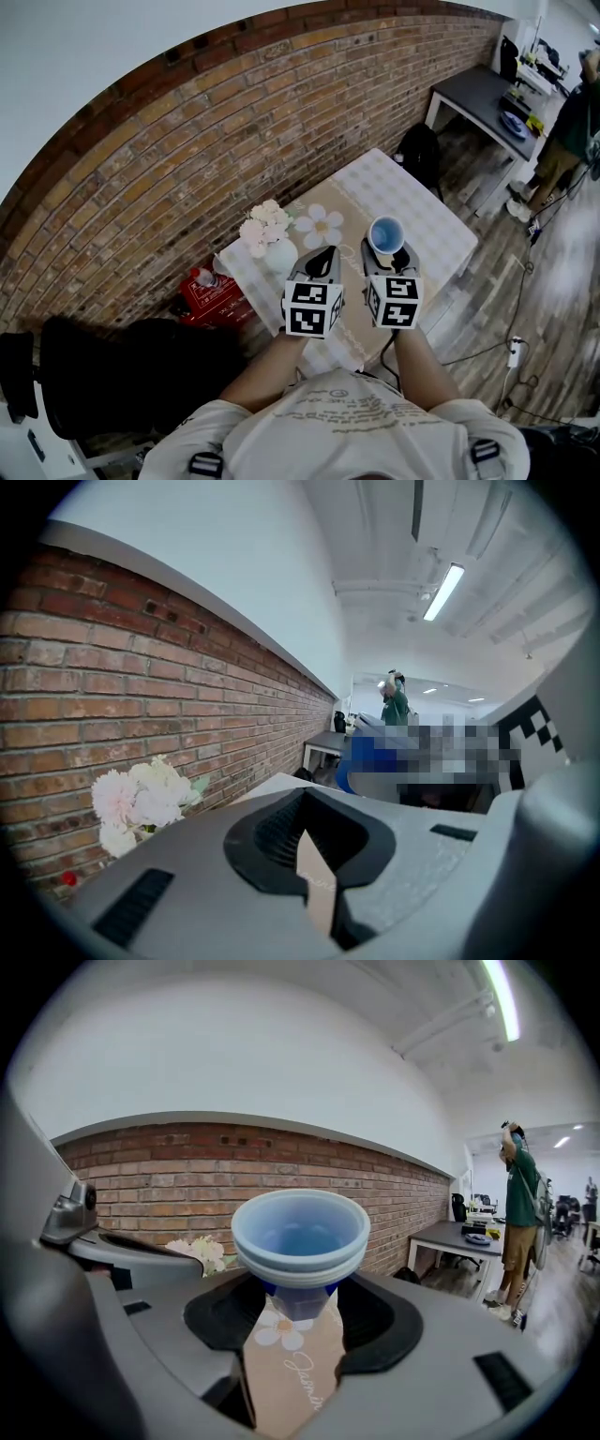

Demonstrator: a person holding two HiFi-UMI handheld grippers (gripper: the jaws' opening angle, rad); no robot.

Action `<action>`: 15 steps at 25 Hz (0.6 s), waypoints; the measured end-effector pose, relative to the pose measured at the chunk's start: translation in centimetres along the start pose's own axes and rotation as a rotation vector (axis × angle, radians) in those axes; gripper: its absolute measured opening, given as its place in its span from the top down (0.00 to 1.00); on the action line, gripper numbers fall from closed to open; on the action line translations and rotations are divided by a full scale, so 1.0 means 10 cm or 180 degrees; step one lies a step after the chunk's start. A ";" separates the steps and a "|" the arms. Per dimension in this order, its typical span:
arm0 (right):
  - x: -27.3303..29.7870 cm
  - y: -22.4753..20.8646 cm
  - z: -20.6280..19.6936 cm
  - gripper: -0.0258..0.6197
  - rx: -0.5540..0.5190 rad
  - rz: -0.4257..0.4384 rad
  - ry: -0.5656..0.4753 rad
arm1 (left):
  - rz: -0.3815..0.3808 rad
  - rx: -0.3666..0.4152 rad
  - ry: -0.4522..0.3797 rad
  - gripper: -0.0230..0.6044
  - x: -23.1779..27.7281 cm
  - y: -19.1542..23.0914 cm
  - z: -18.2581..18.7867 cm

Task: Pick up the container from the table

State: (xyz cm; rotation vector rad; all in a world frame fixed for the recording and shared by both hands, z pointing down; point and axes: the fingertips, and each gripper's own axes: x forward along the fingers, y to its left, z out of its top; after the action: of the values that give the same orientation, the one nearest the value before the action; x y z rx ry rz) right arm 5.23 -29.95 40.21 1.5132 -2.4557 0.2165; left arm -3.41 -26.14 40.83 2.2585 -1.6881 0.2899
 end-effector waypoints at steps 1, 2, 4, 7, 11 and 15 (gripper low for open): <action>0.01 0.00 0.02 0.59 -0.0008 0.0006 -0.0004 | 0.0000 -0.0005 0.0000 0.96 0.00 0.01 0.00; 0.02 0.01 0.02 0.59 -0.0019 0.0014 -0.0003 | 0.0002 -0.0009 0.0000 0.96 0.01 0.02 0.00; 0.05 0.03 0.01 0.59 -0.0031 0.0030 0.0013 | 0.0004 -0.0013 0.0002 0.96 0.02 0.04 -0.01; 0.08 0.04 -0.03 0.59 -0.0019 0.0056 0.0053 | -0.0003 -0.0018 0.0010 0.96 0.03 0.05 -0.01; 0.11 0.06 -0.06 0.59 0.0005 0.0093 0.0078 | -0.0001 -0.0028 0.0022 0.96 0.06 0.07 -0.04; 0.13 0.06 -0.09 0.59 0.0047 0.0122 0.0093 | -0.0012 -0.0026 0.0046 0.96 0.07 0.06 -0.06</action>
State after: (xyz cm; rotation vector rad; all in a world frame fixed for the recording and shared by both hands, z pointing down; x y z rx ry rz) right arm 4.29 -30.56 41.48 1.4593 -2.4672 0.2627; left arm -3.72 -26.72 41.75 2.2480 -1.6746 0.2974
